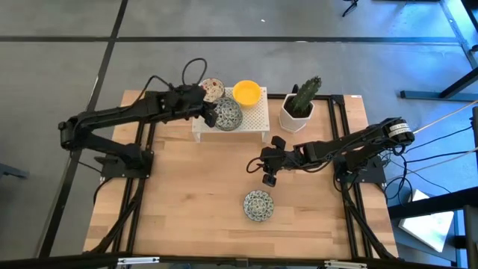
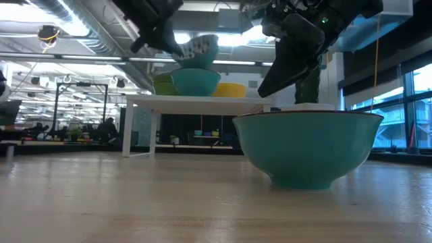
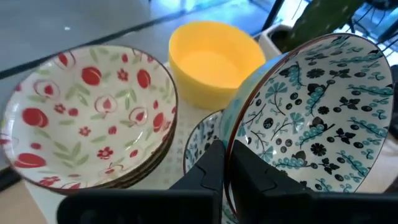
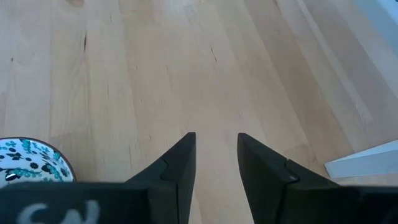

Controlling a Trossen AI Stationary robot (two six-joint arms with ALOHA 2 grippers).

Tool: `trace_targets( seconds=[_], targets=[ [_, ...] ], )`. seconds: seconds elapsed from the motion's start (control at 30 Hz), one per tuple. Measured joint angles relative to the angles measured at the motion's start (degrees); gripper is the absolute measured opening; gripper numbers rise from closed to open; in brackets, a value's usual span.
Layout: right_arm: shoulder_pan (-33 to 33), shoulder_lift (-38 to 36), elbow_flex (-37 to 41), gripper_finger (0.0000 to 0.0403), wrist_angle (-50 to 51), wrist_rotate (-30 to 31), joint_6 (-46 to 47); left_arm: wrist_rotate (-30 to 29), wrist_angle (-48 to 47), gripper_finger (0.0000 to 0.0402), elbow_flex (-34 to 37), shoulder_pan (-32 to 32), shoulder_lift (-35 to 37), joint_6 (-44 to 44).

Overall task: Pick & Place Mini bowls
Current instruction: Stack the left blue patterned bowl on top of the blue patterned bowl on the shelf

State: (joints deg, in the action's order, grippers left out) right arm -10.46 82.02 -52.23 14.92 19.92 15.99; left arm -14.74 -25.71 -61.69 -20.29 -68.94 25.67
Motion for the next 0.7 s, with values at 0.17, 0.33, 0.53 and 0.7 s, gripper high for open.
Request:
trace_targets(
  seconds=[0.17, 0.33, 0.53, 0.7],
  targets=[
    [0.0, 0.0, 0.0, 0.0118, 0.2, 0.0, -0.1, 2.7, 0.0, 0.0014, 0.0, -1.2, -2.9, 0.8],
    [0.0, 0.0, 0.0, 0.0118, 0.3, 0.0, -0.1, 5.1, 0.0, 0.0013, 0.0, -2.9, -3.6, 1.4],
    [0.0, 0.0, 0.0, 0.0118, 0.4, 0.0, -0.1, 8.7, -0.1, 0.0026, 0.0, -4.6, -3.2, 0.8],
    [0.0, 0.0, 0.0, 0.0118, 0.4, 0.0, -0.1, 9.7, -2.7, 0.0052, 0.0, -5.5, -3.2, 0.8]
  ],
)
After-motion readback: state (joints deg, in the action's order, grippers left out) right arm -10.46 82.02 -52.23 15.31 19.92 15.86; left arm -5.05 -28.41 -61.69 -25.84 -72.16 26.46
